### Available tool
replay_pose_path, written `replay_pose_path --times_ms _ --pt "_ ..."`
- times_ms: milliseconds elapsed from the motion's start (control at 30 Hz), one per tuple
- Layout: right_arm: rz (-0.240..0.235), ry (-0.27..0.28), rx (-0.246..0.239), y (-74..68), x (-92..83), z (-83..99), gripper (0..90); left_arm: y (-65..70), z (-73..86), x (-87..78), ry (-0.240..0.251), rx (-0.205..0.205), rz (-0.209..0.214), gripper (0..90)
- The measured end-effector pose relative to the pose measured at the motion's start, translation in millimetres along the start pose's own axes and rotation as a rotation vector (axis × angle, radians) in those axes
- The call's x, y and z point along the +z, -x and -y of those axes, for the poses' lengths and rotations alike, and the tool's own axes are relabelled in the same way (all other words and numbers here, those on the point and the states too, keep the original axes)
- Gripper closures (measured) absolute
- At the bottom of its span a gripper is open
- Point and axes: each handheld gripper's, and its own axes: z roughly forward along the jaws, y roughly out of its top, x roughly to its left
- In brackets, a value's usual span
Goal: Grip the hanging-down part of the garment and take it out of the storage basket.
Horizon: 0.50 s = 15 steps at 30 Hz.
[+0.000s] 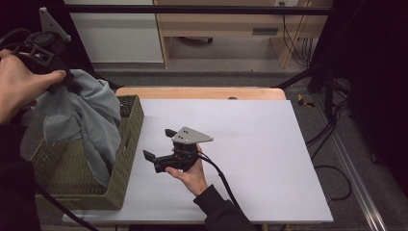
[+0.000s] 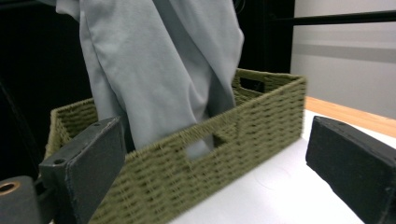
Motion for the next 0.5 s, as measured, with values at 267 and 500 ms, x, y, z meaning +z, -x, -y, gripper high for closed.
replay_pose_path --times_ms 267,500 --pt "-0.03 -0.008 -0.02 -10.3 28.3 -1.3 5.3 -0.7 -0.5 1.3 -0.006 0.001 -0.001 79.4" --pt "-0.04 -0.019 -0.042 -21.0 52.3 -4.7 6.0 0.6 0.2 2.5 -0.006 0.002 -0.001 79.4"
